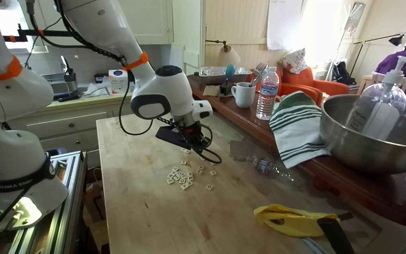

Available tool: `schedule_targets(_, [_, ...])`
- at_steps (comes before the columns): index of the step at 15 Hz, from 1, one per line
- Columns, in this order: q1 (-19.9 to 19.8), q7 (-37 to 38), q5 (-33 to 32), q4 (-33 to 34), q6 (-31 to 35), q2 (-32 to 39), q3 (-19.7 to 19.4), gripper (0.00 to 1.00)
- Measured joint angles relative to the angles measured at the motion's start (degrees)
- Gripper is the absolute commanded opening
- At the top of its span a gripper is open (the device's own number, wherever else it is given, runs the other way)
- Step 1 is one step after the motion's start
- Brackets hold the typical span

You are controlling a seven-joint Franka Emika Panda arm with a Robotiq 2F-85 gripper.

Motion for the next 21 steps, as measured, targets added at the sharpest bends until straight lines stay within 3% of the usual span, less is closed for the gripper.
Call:
schedule_targets(10, [15.35,4.15,-1.4,0.24,4.28,0.59,-15.46,0.0])
schedule_targets(21, [23.25,4.24,-1.4,3.7,6.62,5.13,-21.42,0.0])
